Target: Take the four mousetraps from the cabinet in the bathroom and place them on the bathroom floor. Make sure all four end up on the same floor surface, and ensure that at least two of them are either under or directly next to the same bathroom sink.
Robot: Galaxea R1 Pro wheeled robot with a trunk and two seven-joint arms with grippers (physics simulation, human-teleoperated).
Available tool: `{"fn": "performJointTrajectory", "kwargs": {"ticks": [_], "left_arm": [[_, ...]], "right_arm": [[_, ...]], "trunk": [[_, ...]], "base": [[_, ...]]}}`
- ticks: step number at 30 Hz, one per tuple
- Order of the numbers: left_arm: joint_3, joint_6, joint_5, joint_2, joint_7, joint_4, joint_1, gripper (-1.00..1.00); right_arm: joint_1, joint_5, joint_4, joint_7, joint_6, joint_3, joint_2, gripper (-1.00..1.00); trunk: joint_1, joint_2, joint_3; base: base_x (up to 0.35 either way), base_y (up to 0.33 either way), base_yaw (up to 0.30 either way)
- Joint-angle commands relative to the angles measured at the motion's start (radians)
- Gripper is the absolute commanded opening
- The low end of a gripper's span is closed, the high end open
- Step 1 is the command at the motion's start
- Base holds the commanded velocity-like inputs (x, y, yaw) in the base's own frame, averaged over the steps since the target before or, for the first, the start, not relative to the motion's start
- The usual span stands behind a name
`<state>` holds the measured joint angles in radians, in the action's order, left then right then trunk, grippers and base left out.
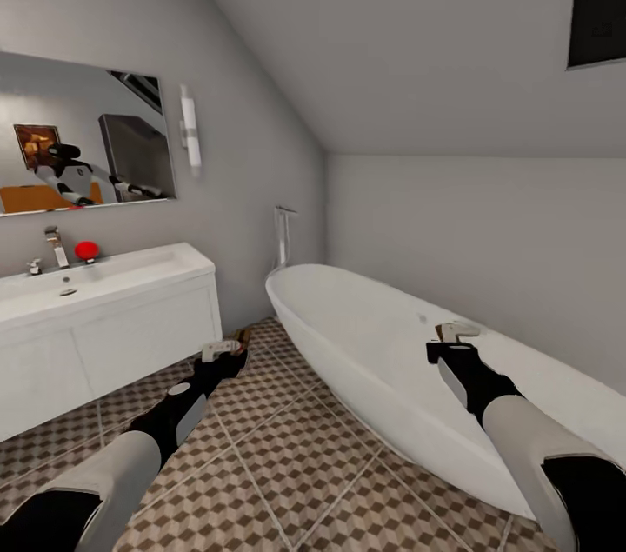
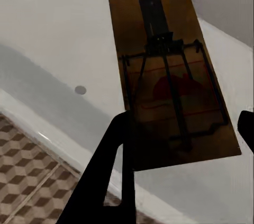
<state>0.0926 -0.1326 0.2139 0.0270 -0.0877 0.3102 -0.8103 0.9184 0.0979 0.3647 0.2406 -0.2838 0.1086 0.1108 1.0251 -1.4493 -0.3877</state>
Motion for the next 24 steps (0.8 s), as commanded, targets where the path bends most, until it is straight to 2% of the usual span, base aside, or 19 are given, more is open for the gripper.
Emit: {"fn": "performJointTrajectory", "kwargs": {"ticks": [1, 5, 8, 24], "left_arm": [[0.008, -0.003, 0.01, 0.001, 0.0, -0.002, -0.001, -1.0], [0.009, 0.001, 0.01, 0.001, -0.001, -0.003, -0.001, -1.0], [0.009, 0.002, 0.01, 0.001, -0.001, -0.003, -0.001, -1.0], [0.006, 0.002, 0.01, 0.0, 0.0, 0.027, -0.001, -1.0]], "right_arm": [[0.0, 0.007, -0.006, 0.006, -0.006, 0.009, -0.002, -1.0], [0.0, 0.0, -0.056, -0.01, 0.021, 0.01, -0.04, -1.0], [0.0, -0.001, -0.075, -0.017, 0.047, 0.011, -0.051, -1.0], [0.001, -0.007, -0.084, -0.033, 0.063, 0.011, -0.05, -1.0]], "trunk": [[0.0, -0.001, -0.001], [0.0, -0.001, -0.001], [0.0, -0.001, -0.001], [0.0, -0.001, -0.001]], "base": [[0.0, 0.0, 0.283], [0.0, 0.0, 0.283], [0.0, 0.0, 0.283], [0.0, 0.0, 0.283]]}}
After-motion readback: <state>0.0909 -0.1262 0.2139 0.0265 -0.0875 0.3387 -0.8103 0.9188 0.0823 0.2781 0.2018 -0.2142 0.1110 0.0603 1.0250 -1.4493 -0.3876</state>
